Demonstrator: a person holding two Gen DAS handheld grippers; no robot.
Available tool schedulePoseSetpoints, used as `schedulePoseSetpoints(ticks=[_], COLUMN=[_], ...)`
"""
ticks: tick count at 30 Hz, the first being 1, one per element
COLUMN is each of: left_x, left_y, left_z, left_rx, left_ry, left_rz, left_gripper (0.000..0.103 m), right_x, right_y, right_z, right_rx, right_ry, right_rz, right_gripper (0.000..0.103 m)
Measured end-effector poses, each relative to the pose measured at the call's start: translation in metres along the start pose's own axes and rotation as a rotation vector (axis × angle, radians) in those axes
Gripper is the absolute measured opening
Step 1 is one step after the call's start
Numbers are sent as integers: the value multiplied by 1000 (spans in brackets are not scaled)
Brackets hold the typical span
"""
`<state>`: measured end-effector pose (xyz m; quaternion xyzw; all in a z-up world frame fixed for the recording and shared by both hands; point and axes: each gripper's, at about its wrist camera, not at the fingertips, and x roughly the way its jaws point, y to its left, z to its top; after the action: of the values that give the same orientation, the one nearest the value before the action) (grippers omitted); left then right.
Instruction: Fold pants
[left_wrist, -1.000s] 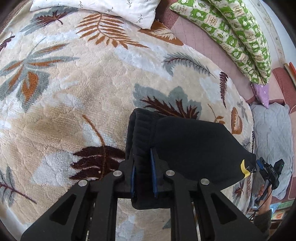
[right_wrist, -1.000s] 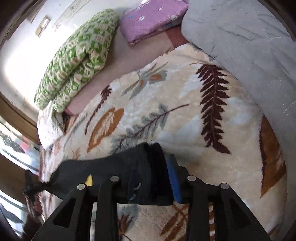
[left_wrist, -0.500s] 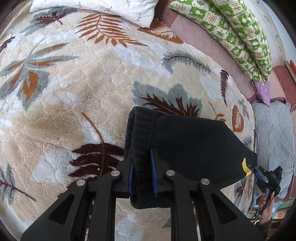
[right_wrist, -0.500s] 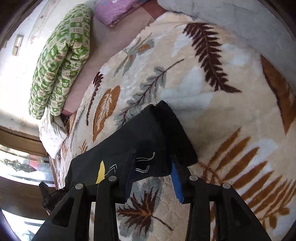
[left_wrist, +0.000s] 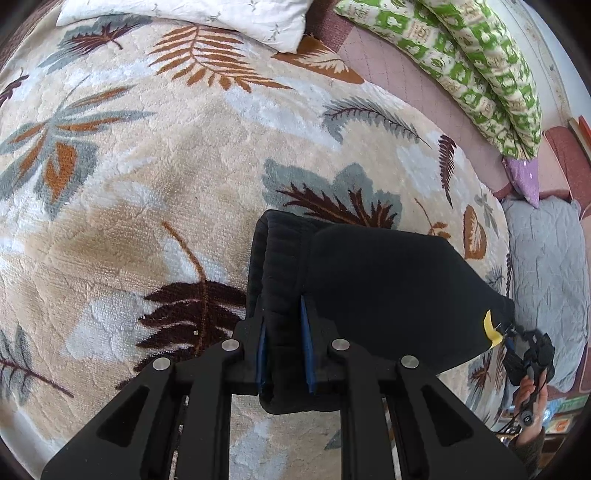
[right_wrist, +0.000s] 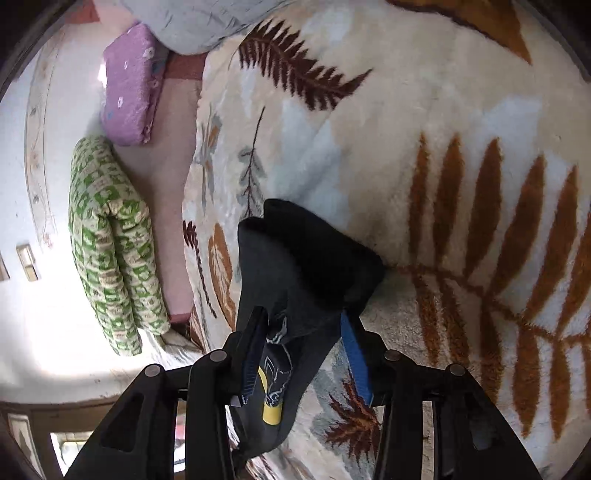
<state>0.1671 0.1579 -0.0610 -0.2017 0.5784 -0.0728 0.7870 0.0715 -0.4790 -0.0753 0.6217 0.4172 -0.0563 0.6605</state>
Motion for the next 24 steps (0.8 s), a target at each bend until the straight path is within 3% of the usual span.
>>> schedulePoseSetpoints(ticks=[1,2,3,5,7,13,15,18,20,24], left_x=[-1,-2,-3,0,3,4,3,-4,-12,-32], left_y=[1,2,2,-1,-5,-17,-15,-8,-2,10], left_z=[1,1,1,-1,-4,-6,-5,-6,-9,-13], left_rx=[-18,-27,-25,4,30,113,105,72,62,9], left_ry=[-2,-6,-12,-12,-19,-14,-11,3,2,13], left_rz=[-9,-16,-15,20,47,133,127,118,114,41], left_gripper=[13,13,13,14,14,18,18,32,41,43], right_x=[-1,-3,-5,-17,-26,-9,0,3,-4,-40], right_y=[1,6,15,39,55,32,31,40,42,52], right_z=[1,2,4,8,8,13,6,-5,-6,-10], right_rx=[-12,-52,-96,-224,-346,-477,-565,-682,-679,-681], right_ry=[-24,-49,-61,-90,-128,-119,-124,-142,-139,-199], right_rz=[12,10,19,66,53,-112,-185,-243,-260,-289], right_gripper=[33,9,7,6,6,7,6,10,19,24])
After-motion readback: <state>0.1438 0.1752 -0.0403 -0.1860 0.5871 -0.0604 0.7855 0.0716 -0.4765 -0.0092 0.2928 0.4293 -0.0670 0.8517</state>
